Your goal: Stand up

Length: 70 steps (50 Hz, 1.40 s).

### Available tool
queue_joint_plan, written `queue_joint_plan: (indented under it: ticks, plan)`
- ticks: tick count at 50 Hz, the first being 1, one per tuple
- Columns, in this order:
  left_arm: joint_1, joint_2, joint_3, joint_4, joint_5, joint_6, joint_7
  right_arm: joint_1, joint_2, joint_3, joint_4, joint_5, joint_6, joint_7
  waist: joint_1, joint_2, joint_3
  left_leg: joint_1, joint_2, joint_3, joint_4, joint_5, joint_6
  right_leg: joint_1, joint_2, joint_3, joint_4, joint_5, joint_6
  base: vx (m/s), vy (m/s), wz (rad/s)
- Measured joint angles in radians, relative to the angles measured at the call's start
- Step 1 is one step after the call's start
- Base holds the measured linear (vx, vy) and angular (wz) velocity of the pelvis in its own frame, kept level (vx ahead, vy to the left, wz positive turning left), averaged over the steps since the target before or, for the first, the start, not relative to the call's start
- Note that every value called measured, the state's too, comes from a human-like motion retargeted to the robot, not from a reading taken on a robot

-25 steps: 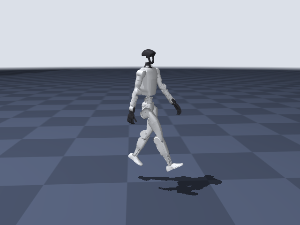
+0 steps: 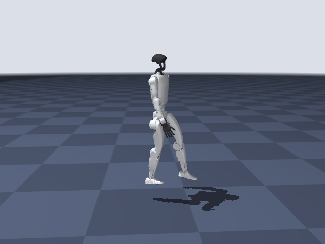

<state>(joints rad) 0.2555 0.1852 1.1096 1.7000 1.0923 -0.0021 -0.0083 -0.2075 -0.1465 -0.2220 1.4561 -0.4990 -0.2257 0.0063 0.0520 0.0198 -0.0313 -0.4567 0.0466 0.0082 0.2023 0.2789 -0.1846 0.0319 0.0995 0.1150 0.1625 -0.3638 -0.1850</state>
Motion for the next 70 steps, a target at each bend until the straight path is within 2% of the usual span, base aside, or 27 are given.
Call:
queue_joint_plan:
  ticks: [4,7,10,13,15,17,19,24,28,32,35,38,40,43,45,47,48,50,52,55,57,60,62,63,65,67,70]
  plan:
    - [0.050,0.006,0.041,0.000,-0.021,0.027,-0.002,-0.019,0.010,0.015,0.019,-0.018,-0.002,-0.001,0.022,-0.012,0.007,-0.003,0.005,0.047,-0.211,-0.023,-0.001,0.087,0.003,0.066,0.021,0.042,0.046,0.89,0.07,-0.68]
    - [0.057,0.014,0.057,0.000,-0.037,0.053,-0.007,0.001,0.025,0.029,0.042,-0.025,0.002,0.006,0.019,-0.036,-0.007,0.012,-0.010,0.041,-0.126,-0.007,0.058,0.124,-0.003,0.103,0.059,0.143,0.106,1.01,0.14,-0.58]
    - [0.037,0.018,0.067,0.000,-0.039,0.075,0.010,0.065,0.037,0.037,0.079,-0.029,0.006,0.014,0.008,-0.075,-0.059,0.024,-0.026,0.076,-0.064,0.038,0.118,0.133,-0.025,0.099,0.107,0.362,0.207,1.06,0.15,-0.38]
    - [-0.023,0.019,0.051,0.000,-0.059,0.070,0.017,0.140,0.038,0.046,0.134,-0.033,0.031,0.022,0.018,-0.092,-0.091,0.035,0.000,0.126,0.020,-0.056,0.150,0.065,-0.036,0.062,0.305,0.667,0.359,1.00,0.17,-0.59]
    - [-0.100,0.020,0.015,0.000,-0.080,0.060,0.018,0.165,0.021,0.043,0.175,-0.027,0.053,0.028,-0.011,-0.058,-0.073,0.087,0.019,0.110,0.044,-0.121,0.167,-0.021,-0.012,-0.001,0.496,0.711,0.419,0.83,0.20,0.11]
    - [-0.186,0.003,-0.027,-0.038,-0.088,0.064,0.012,0.187,0.004,0.034,0.200,-0.024,0.078,0.036,-0.026,-0.016,-0.062,0.135,0.045,0.101,0.050,-0.165,0.175,-0.140,0.042,0.004,0.669,0.562,0.369,0.63,0.15,0.01]
    - [-0.271,-0.018,-0.076,-0.091,-0.077,0.069,0.001,0.220,-0.008,0.008,0.202,-0.028,0.096,0.041,-0.034,0.007,-0.066,0.170,0.056,0.104,0.051,-0.197,0.180,-0.265,0.040,-0.042,0.763,0.439,0.265,0.73,0.19,-0.06]
    - [-0.467,-0.066,-0.207,-0.255,-0.008,0.024,-0.030,0.314,-0.017,-0.054,0.169,0.032,0.081,0.035,-0.101,0.035,-0.058,0.291,0.030,0.057,-0.007,-0.241,0.195,-0.480,0.065,-0.077,0.664,0.259,0.189,0.64,0.15,0.64]
    - [-0.584,-0.080,-0.299,-0.374,0.011,-0.049,-0.036,0.354,-0.012,-0.079,0.162,0.081,0.073,0.043,-0.161,0.000,-0.036,0.409,-0.033,0.020,-0.043,-0.284,0.210,-0.547,0.020,-0.081,0.358,0.210,0.137,0.75,0.08,0.75]
    - [-0.652,-0.087,-0.352,-0.444,0.010,-0.113,-0.031,0.368,-0.008,-0.085,0.174,0.082,0.080,0.044,-0.200,-0.059,-0.012,0.537,-0.113,-0.007,-0.041,-0.342,0.228,-0.540,-0.057,-0.060,-0.005,0.288,0.069,0.82,0.02,0.55]
    - [-0.669,-0.099,-0.378,-0.462,0.005,-0.148,-0.023,0.377,-0.002,-0.091,0.173,0.069,0.078,0.041,-0.208,-0.057,-0.010,0.593,-0.127,-0.034,0.002,-0.372,0.228,-0.530,-0.068,-0.083,-0.163,0.267,0.025,0.90,-0.01,0.53]
    - [-0.651,-0.109,-0.386,-0.451,0.011,-0.164,-0.023,0.386,0.004,-0.095,0.171,0.062,0.071,0.041,-0.235,-0.062,-0.022,0.620,-0.162,-0.091,0.095,-0.370,0.221,-0.510,-0.107,-0.064,-0.099,0.327,0.016,0.85,-0.04,0.86]
    - [-0.620,-0.117,-0.389,-0.436,0.016,-0.165,-0.024,0.387,0.006,-0.101,0.175,0.060,0.069,0.042,-0.232,-0.069,-0.037,0.628,-0.191,-0.110,0.174,-0.336,0.210,-0.497,-0.149,-0.134,-0.045,0.367,-0.015,1.02,-0.11,0.66]
    - [-0.551,-0.116,-0.388,-0.396,0.013,-0.158,-0.009,0.375,0.010,-0.118,0.171,0.066,0.068,0.054,-0.181,-0.084,-0.061,0.550,-0.239,-0.032,0.427,-0.138,0.184,-0.519,-0.106,0.008,0.072,0.295,-0.033,0.96,-0.14,0.23]
    - [-0.513,-0.111,-0.387,-0.353,-0.001,-0.147,0.015,0.344,0.013,-0.137,0.159,0.079,0.063,0.069,-0.152,-0.070,-0.028,0.413,-0.204,0.043,0.742,-0.025,0.086,-0.549,-0.107,-0.006,0.198,0.241,-0.003,0.69,-0.10,0.25]
    - [-0.474,-0.091,-0.326,-0.305,-0.037,-0.145,0.044,0.298,0.011,-0.109,0.120,0.089,0.058,0.069,-0.129,-0.087,0.014,0.252,-0.070,0.185,1.050,-0.140,0.091,-0.553,-0.116,-0.008,0.274,0.190,0.013,0.32,-0.07,-0.12]
    - [-0.456,-0.073,-0.279,-0.276,-0.057,-0.149,0.052,0.276,0.009,-0.082,0.091,0.091,0.054,0.059,-0.135,-0.091,0.021,0.175,-0.012,0.239,1.160,-0.212,0.151,-0.560,-0.108,-0.014,0.307,0.163,0.008,0.26,-0.07,-0.01]
    - [-0.427,-0.029,-0.215,-0.223,-0.111,-0.161,0.062,0.225,-0.002,-0.043,0.025,0.092,0.036,0.037,-0.169,-0.072,0.029,0.013,0.020,0.220,1.258,-0.301,0.195,-0.598,-0.094,-0.040,0.372,0.122,0.014,0.32,-0.05,0.30]
    - [-0.403,0.005,-0.166,-0.185,-0.150,-0.168,0.101,0.170,-0.021,-0.020,-0.048,0.087,0.011,0.023,-0.128,-0.074,0.047,-0.179,-0.003,0.193,1.258,-0.374,0.109,-0.673,-0.061,-0.026,0.469,0.100,0.013,0.17,-0.02,-0.49]
    - [-0.372,0.048,-0.105,-0.143,-0.178,-0.187,0.179,0.087,-0.055,0.009,-0.155,0.083,-0.018,0.017,-0.081,-0.057,0.092,-0.387,-0.016,0.081,1.036,-0.397,-0.033,-0.755,0.019,-0.005,0.588,0.035,0.034,-0.02,-0.01,-0.46]
    - [-0.364,0.076,-0.062,-0.096,-0.196,-0.210,0.238,0.031,-0.082,0.029,-0.227,0.077,-0.031,0.005,-0.068,-0.047,0.112,-0.476,0.011,0.068,0.724,-0.336,-0.077,-0.819,0.043,-0.010,0.663,-0.053,0.055,-0.10,0.05,-0.47]
    - [-0.342,0.108,-0.012,-0.061,-0.208,-0.245,0.307,-0.031,-0.097,0.053,-0.308,0.086,-0.058,-0.045,-0.020,-0.033,0.150,-0.565,0.154,0.097,0.329,0.039,-0.063,-0.872,0.172,-0.029,0.725,-0.064,0.052,-0.11,-0.19,-0.75]
    - [-0.359,0.118,0.003,-0.046,-0.214,-0.267,0.346,-0.081,-0.122,0.065,-0.349,0.112,-0.084,-0.076,-0.038,0.017,0.200,-0.666,0.179,0.073,0.190,-0.021,-0.077,-0.995,0.192,-0.069,0.872,-0.107,0.125,-0.36,0.15,0.13]
    - [-0.380,0.126,0.006,-0.039,-0.219,-0.273,0.368,-0.121,-0.140,0.075,-0.362,0.129,-0.096,-0.089,-0.038,0.016,0.228,-0.730,0.186,0.108,0.122,-0.033,-0.077,-1.068,0.183,-0.056,0.964,-0.148,0.175,-0.59,0.39,-0.14]
    - [-0.412,0.140,0.026,-0.028,-0.212,-0.261,0.409,-0.197,-0.163,0.095,-0.371,0.147,-0.114,-0.107,-0.026,0.022,0.280,-0.825,0.216,0.165,0.028,-0.092,-0.077,-1.159,0.200,-0.066,1.065,-0.235,0.227,-0.59,0.29,-0.68]
    - [-0.421,0.126,0.050,-0.009,-0.175,-0.252,0.441,-0.241,-0.193,0.115,-0.361,0.146,-0.123,-0.114,0.007,0.002,0.314,-0.881,0.289,0.163,-0.002,-0.106,-0.077,-1.221,0.265,-0.074,1.159,-0.292,0.223,-0.20,-0.19,-0.97]
    - [-0.367,0.093,0.047,0.000,-0.129,-0.233,0.506,-0.257,-0.207,0.166,-0.339,0.124,-0.142,-0.116,0.028,-0.027,0.341,-0.939,0.441,0.261,0.032,0.028,-0.077,-1.341,0.361,-0.117,1.332,-0.348,0.230,-0.05,-0.33,-0.86]
